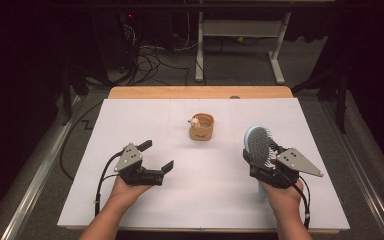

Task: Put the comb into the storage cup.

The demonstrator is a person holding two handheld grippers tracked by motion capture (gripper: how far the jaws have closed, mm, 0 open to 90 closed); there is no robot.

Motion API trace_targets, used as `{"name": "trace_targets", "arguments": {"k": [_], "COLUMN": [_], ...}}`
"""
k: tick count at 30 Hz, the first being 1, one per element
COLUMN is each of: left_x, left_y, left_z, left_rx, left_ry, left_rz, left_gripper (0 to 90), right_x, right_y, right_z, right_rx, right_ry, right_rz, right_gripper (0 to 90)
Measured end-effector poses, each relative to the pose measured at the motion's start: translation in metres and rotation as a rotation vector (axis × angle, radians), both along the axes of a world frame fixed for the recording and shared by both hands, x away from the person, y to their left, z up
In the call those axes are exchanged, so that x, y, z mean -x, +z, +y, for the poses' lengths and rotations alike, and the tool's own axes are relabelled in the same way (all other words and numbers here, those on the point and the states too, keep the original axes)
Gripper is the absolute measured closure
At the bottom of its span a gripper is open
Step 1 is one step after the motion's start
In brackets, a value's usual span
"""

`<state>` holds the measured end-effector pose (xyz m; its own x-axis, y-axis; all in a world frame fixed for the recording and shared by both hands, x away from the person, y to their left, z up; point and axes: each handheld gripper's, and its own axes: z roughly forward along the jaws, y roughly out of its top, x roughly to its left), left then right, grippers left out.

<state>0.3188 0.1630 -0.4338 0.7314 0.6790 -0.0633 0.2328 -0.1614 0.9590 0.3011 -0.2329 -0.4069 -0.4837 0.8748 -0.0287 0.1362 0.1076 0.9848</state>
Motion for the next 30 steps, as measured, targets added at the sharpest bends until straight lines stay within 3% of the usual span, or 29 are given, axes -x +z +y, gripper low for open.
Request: {"name": "trace_targets", "arguments": {"k": [10,19,26,30], "left_x": [-0.007,-0.011,-0.010,-0.007], "left_y": [0.000,0.003,0.003,0.003], "left_z": [-0.024,-0.045,-0.042,-0.040], "left_rx": [-0.002,0.028,0.034,0.033], "left_ry": [-0.046,-0.103,-0.114,-0.113], "left_rz": [-0.002,-0.010,0.013,0.003], "left_gripper": [0.0,0.0,0.0,0.0], "right_x": [0.001,0.002,0.002,0.004], "right_y": [0.001,0.001,0.001,0.002], "right_z": [0.000,0.000,0.000,0.002], "right_rx": [0.000,-0.002,-0.002,-0.002], "right_ry": [-0.002,-0.005,-0.005,-0.003], "right_rz": [-0.006,-0.010,-0.013,-0.013], "right_gripper": [20.4,20.4,20.4,20.4]}}
